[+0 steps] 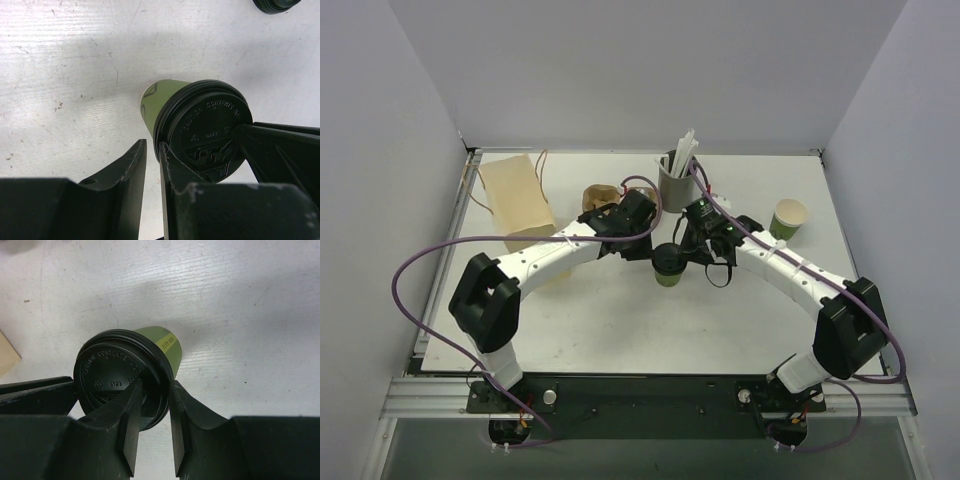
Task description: Pack the takeout coffee
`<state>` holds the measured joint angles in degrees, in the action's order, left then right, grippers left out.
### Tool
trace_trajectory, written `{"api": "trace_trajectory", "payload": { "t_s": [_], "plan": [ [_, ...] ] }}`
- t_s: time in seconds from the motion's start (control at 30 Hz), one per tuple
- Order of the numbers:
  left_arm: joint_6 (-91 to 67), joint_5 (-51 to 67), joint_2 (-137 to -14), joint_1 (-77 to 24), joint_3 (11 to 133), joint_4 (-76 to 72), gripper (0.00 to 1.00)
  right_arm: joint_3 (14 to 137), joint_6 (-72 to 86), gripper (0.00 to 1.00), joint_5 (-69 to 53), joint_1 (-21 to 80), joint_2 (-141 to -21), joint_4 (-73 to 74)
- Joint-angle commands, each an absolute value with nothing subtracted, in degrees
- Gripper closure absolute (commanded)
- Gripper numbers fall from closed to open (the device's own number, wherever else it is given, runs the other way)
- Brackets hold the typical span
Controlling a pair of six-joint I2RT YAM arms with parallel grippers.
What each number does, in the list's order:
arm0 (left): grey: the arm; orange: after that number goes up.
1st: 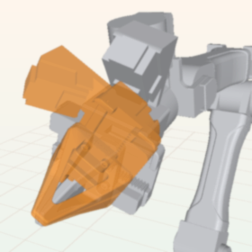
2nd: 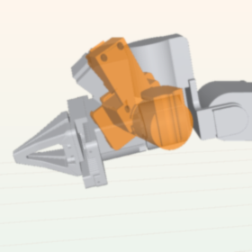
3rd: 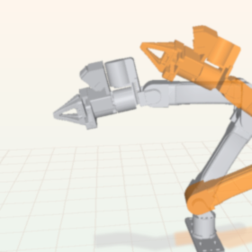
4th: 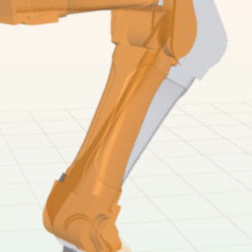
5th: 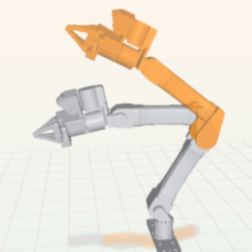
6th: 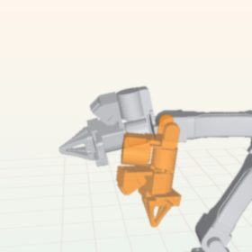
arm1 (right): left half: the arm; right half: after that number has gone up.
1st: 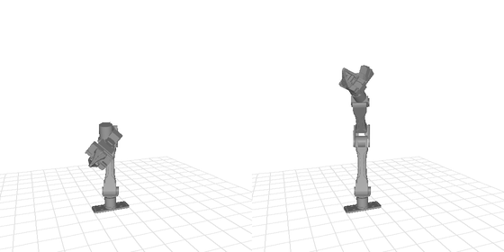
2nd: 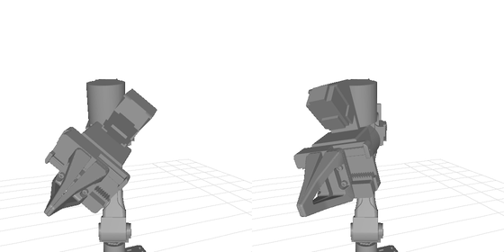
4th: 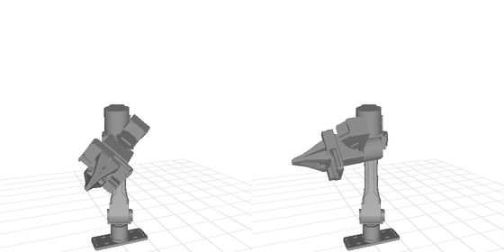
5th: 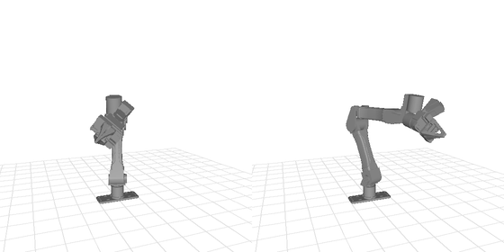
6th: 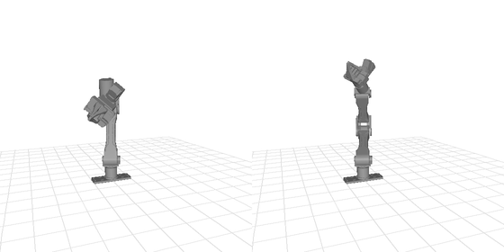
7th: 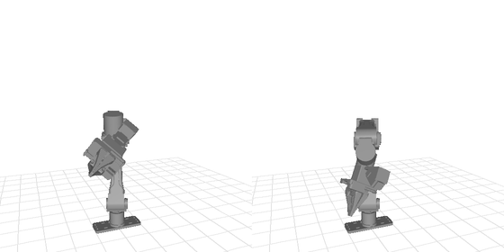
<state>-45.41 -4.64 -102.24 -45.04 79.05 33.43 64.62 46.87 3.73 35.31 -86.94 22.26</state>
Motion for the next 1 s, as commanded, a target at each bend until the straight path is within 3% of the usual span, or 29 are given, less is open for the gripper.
{"api": "trace_trajectory", "payload": {
  "t_s": [0.0, 0.27, 0.97],
  "plan": [
    [-42.81, -2.64, -115.92, -48.34, 73.65, 41.13, 0.73, 58.37, 50.09, 0.77, -3.78, 38.49, -89.21, 24.88],
    [-39.64, -3.08, -116.54, -45.88, 81.37, 43.06, 0.73, 51.51, 55.02, 0.76, -3.26, 40.08, -82.80, 23.03],
    [-35.78, -2.64, -112.77, -44.39, 88.50, 46.58, 0.68, 60.55, 55.20, 0.66, 1.41, 35.51, -81.56, 27.16]
  ]
}}
